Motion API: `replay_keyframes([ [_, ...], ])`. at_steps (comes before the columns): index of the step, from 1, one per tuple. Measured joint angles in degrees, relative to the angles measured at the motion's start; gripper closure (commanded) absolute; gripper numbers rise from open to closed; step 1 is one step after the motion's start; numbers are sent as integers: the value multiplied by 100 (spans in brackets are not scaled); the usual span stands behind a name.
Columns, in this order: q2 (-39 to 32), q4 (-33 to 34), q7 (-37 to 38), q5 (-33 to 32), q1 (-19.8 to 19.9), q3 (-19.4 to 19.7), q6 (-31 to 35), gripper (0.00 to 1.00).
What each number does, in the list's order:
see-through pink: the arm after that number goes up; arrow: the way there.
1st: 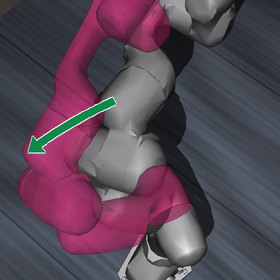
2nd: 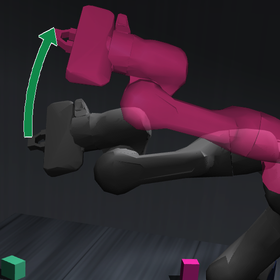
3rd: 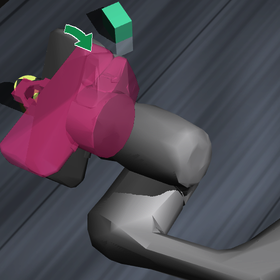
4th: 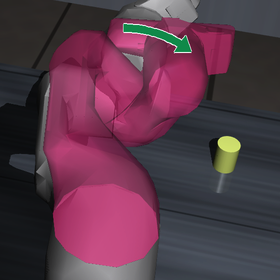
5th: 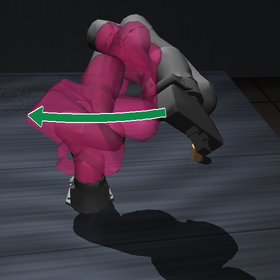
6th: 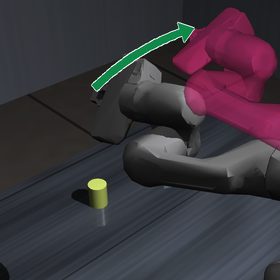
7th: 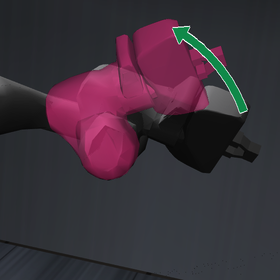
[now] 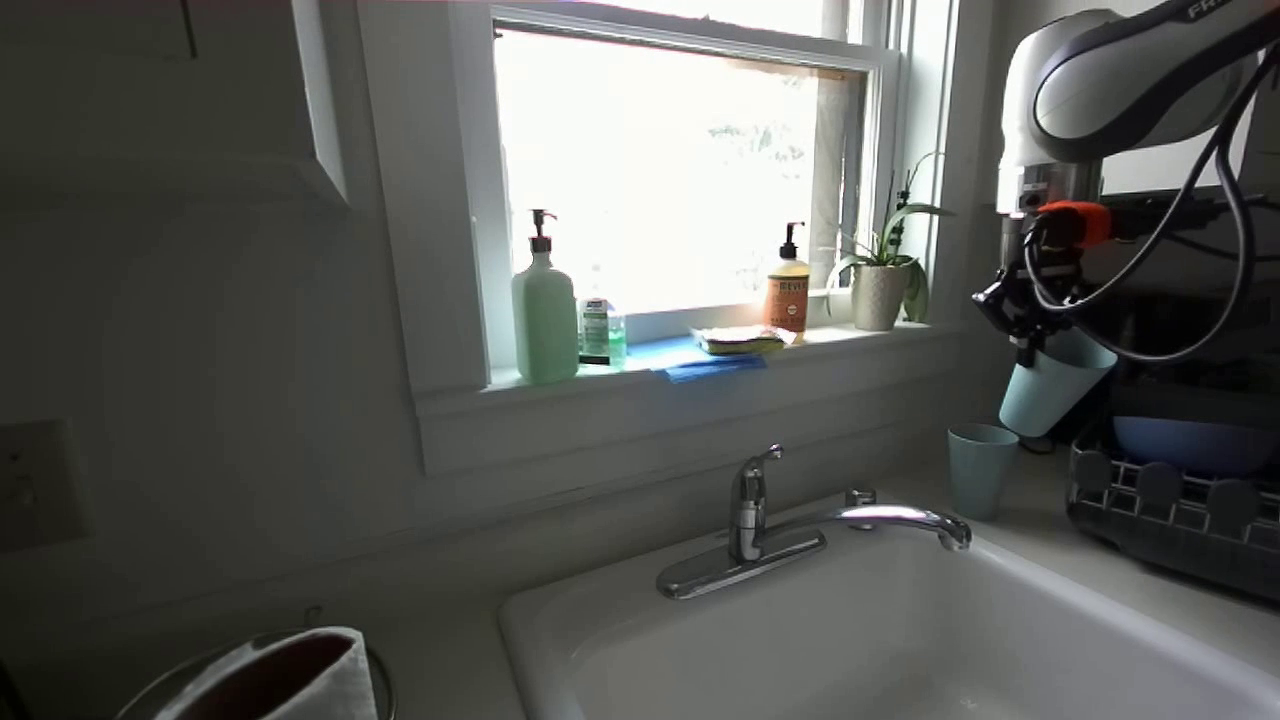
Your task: Unstack the cups and empty the bottom cup then restack them
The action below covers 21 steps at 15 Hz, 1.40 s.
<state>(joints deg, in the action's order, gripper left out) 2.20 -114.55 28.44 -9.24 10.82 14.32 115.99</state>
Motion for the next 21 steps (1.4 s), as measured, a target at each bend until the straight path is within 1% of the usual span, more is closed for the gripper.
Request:
replay_keyframes([
  [6, -379, 485, -167, 476, 255, 101, -3, 99],
  [12, -1041, 1245, -569, 1327, 487, 194, -231, 99],
  [16, -1482, 1735, -687, 1716, 646, 217, -465, 99],
  [21, -1998, 2295, -720, 1972, 844, 221, -954, 99],
])
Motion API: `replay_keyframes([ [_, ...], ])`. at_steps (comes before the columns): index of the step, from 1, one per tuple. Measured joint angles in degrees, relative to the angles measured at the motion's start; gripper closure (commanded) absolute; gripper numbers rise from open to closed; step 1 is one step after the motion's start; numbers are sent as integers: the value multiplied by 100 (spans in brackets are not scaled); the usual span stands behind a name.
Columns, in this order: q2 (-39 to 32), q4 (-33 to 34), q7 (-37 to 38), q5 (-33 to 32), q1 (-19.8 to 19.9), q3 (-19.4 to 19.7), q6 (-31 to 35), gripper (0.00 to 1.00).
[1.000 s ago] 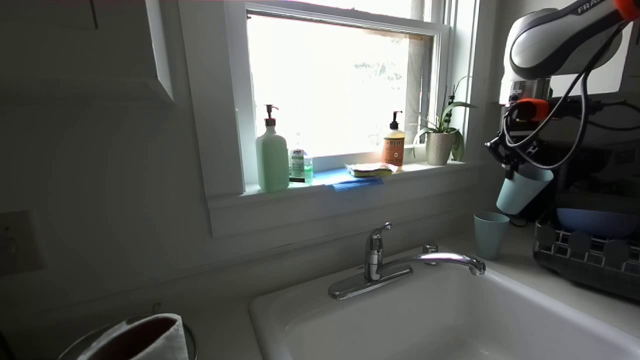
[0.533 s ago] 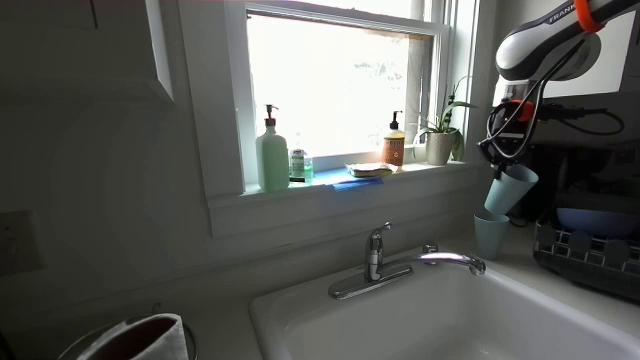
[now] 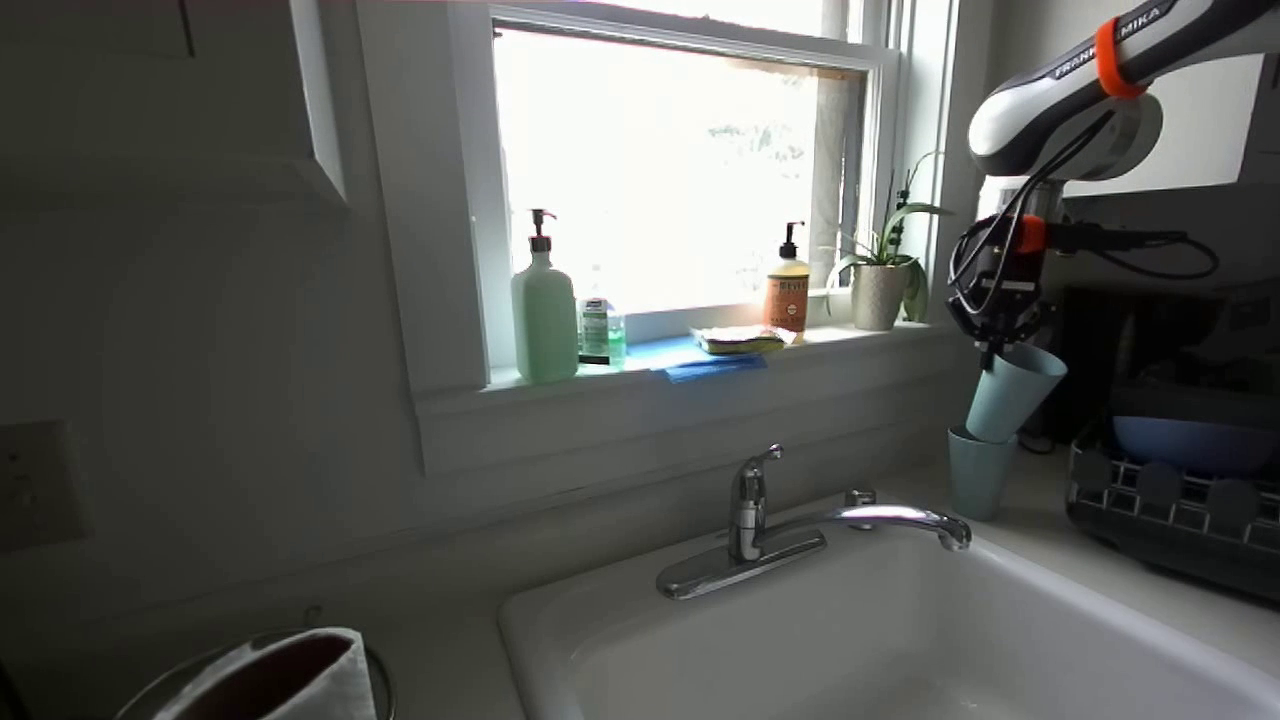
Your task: Unstack the cups and empty the bottom cup then restack them
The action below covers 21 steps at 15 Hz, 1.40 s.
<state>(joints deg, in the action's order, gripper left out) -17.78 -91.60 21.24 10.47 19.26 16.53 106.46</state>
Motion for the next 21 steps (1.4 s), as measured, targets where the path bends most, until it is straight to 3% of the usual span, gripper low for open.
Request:
replay_keyframes([
  [8, -825, 940, 16, 79, 287, 3, -627, 99],
  [11, -1125, 1306, 34, 133, 351, -1, -880, 83],
  [12, -1220, 1426, 40, 158, 368, -8, -961, 66],
  [21, -1789, 2304, 113, 250, 386, -50, -1381, 3],
])
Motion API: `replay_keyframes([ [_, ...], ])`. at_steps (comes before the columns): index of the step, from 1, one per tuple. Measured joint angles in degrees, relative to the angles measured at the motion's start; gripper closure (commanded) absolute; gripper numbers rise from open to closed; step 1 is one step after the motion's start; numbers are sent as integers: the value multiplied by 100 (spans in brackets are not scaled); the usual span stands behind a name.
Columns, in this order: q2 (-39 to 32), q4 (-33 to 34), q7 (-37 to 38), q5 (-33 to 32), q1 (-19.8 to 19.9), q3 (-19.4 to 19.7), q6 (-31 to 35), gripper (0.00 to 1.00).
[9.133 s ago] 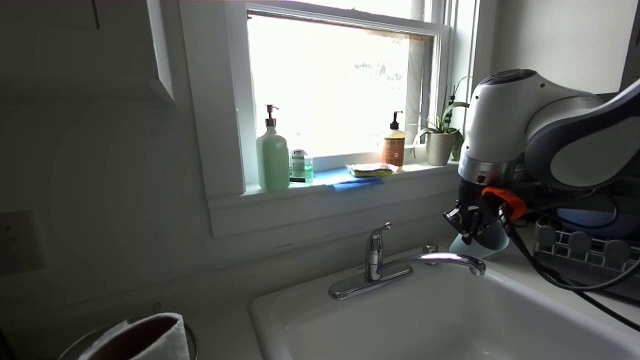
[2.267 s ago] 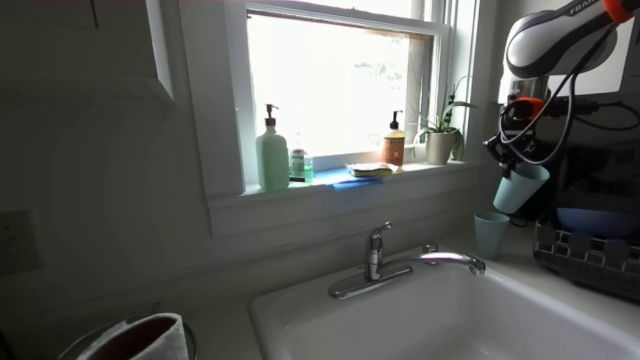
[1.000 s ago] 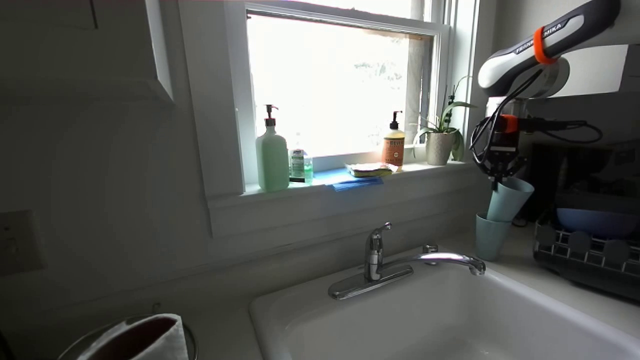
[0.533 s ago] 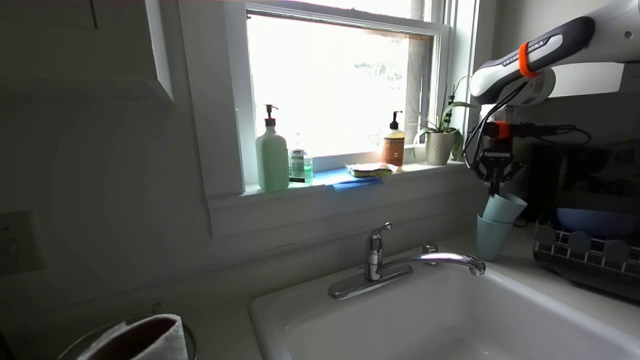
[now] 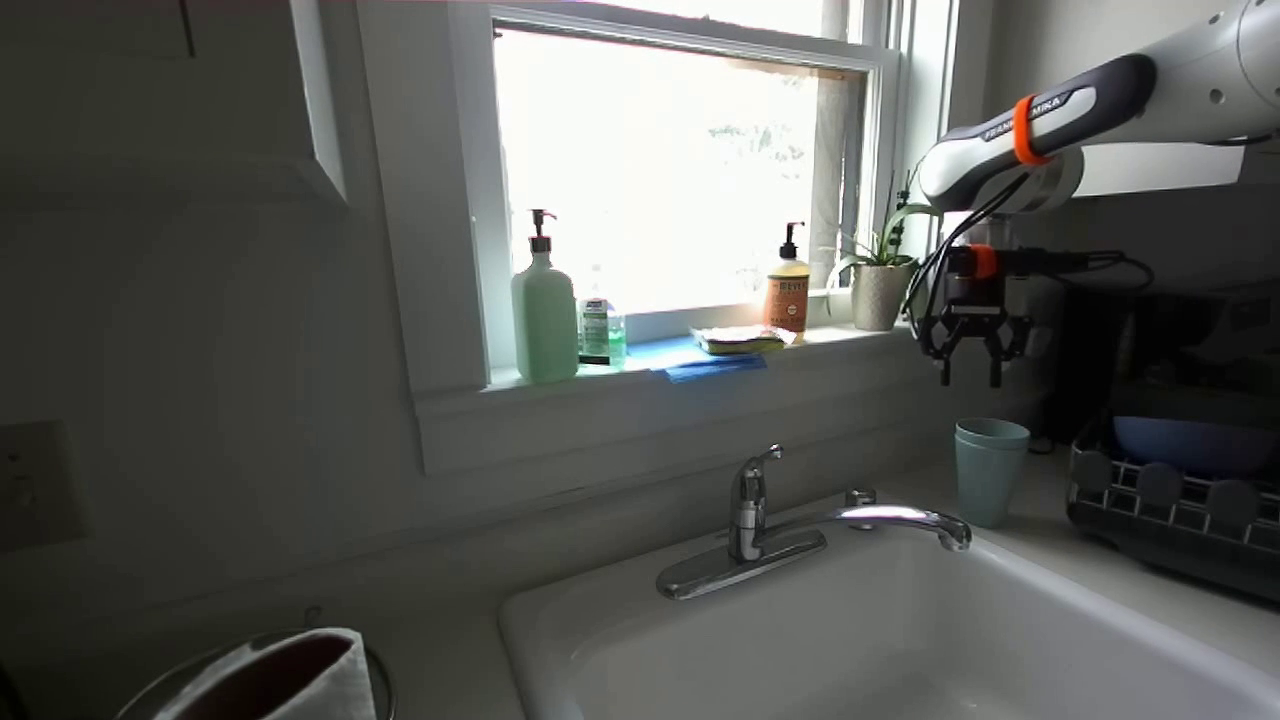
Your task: Unstack the cups and empty the bottom cup then restack them
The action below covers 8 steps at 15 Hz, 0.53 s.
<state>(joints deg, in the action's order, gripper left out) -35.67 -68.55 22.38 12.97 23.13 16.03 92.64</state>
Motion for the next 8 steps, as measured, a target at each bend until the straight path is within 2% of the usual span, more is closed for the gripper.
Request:
replay_keyframes([
  [5, 204, -132, -57, -99, -87, 18, 101, 0],
  [8, 614, -623, -238, -422, -210, 54, 452, 0],
])
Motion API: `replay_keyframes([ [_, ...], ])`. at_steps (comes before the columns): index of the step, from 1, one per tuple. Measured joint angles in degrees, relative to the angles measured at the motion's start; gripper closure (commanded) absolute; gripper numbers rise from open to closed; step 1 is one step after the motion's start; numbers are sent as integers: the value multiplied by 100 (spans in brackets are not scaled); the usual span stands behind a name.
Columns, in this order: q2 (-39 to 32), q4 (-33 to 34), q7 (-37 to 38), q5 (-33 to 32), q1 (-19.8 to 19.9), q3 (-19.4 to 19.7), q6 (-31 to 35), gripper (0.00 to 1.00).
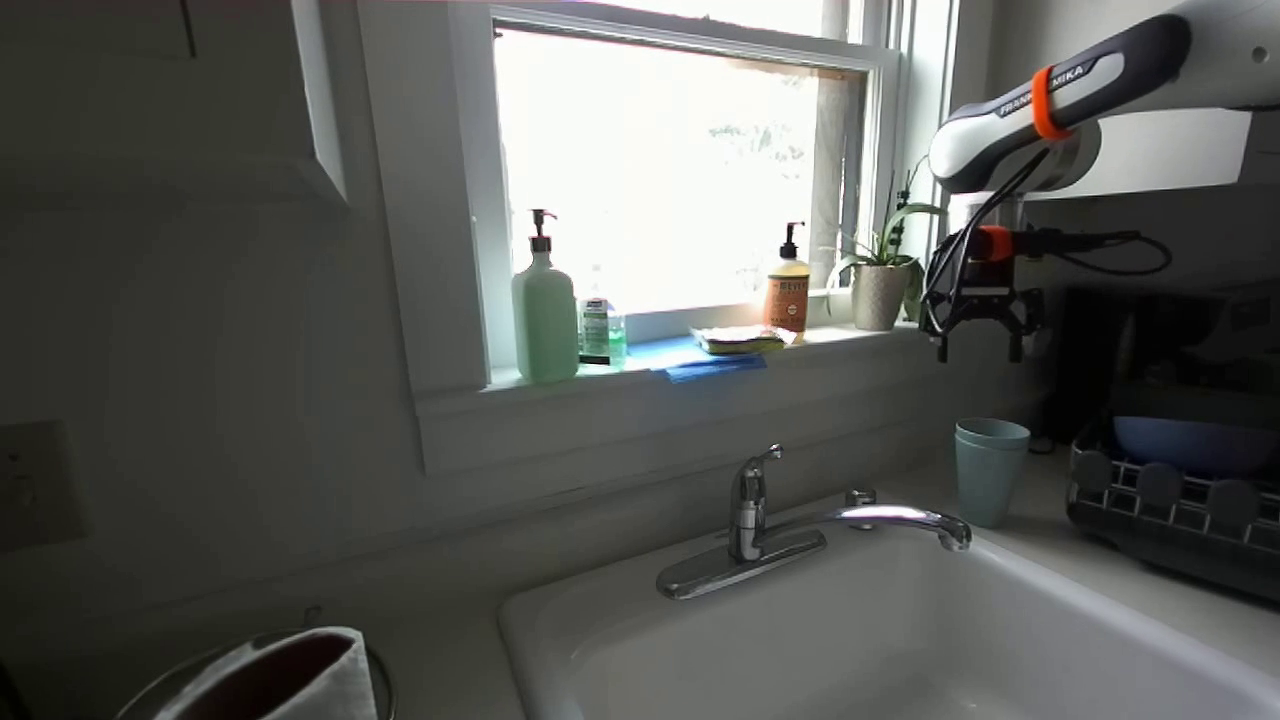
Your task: Unstack the cups and empty the bottom cup then restack them
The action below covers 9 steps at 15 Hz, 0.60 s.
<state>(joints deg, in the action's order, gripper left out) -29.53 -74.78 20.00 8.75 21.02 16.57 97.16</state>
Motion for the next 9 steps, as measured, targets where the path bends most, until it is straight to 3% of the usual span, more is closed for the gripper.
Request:
replay_keyframes([
  [6, 962, -1465, -691, -1057, -261, 17, 886, 0],
  [9, 1456, -2230, -1121, -1280, -335, 5, 1437, 0],
])
